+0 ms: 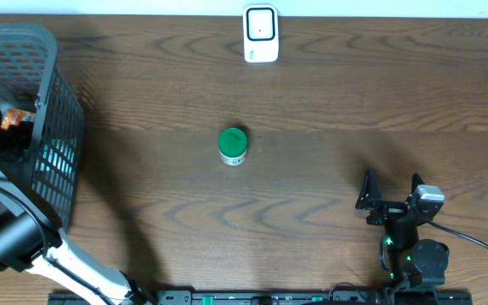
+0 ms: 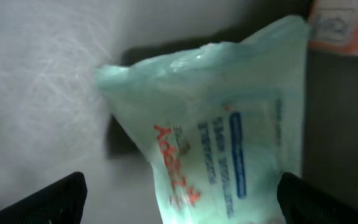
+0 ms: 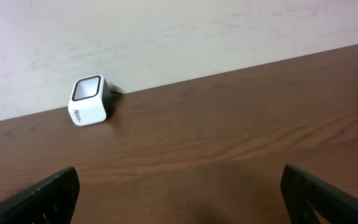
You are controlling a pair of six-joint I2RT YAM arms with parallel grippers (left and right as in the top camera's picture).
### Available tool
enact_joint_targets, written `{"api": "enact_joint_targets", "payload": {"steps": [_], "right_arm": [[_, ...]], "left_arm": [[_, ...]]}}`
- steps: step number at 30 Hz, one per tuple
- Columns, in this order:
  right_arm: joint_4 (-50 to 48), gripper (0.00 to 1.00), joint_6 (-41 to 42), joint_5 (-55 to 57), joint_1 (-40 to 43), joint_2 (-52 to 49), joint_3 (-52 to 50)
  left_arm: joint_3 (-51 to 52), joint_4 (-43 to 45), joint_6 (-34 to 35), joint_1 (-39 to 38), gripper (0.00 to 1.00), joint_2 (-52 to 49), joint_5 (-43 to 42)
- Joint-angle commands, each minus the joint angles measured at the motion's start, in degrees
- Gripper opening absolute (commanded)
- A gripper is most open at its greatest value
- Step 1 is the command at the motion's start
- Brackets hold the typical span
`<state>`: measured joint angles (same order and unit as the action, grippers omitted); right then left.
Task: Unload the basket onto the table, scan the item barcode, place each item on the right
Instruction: 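Reach the left gripper into the basket and grasp the wet-wipe pack, then carry the light-green pack right of the jar and release it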
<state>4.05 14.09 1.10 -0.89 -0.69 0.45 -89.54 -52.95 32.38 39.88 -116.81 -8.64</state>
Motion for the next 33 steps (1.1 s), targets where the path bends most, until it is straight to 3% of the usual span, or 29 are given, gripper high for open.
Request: {"api": "enact_joint_targets", "payload": {"steps": [1, 4, 5, 9, 10, 12, 19, 28, 33], "right_arm": [[0.1, 0.99, 0.7, 0.5, -0.3, 0.2, -0.1], [0.1, 0.99, 0.7, 0.5, -0.3, 0.2, -0.1], [0.1, 0.99, 0.7, 0.5, -0.3, 0.2, -0.1], [0.1, 0.99, 0.7, 0.5, -0.3, 0.2, -0.1], [0.1, 0.99, 0.7, 0.5, -0.3, 0.2, -0.1], [0.1, 0.99, 0.7, 0.5, -0.3, 0.2, -0.1], [0.1, 0.99, 0.7, 0.5, -0.3, 0.2, -0.1], [0.1, 0.99, 0.7, 0.5, -0.3, 0.2, -0.1], [0.1, 0.99, 0.7, 0.5, -0.3, 0.2, -0.1]], "left_arm": [[2.9, 2.1, 0.3, 0.2, 0.98, 0.0, 0.5], [5.7, 4.9, 0.3, 0.2, 0.99, 0.0, 0.5], [6.7, 5.9, 0.3, 0.2, 0.95, 0.0, 0.4], [9.1, 7.1, 0.3, 0.2, 0.33, 0.0, 0.4], [9.1, 6.8, 0.3, 0.2, 0.22, 0.0, 0.4], [9.0, 6.6, 0.3, 0.3, 0.10, 0.6, 0.2], [7.1, 5.3, 0.3, 1.6, 0.08, 9.7, 0.2], [-1.0, 5.9, 1.5, 4.2, 0.07, 36.5, -0.8], [-1.4, 8.5, 4.9, 1.3, 0.08, 49.2, -13.6]]}}
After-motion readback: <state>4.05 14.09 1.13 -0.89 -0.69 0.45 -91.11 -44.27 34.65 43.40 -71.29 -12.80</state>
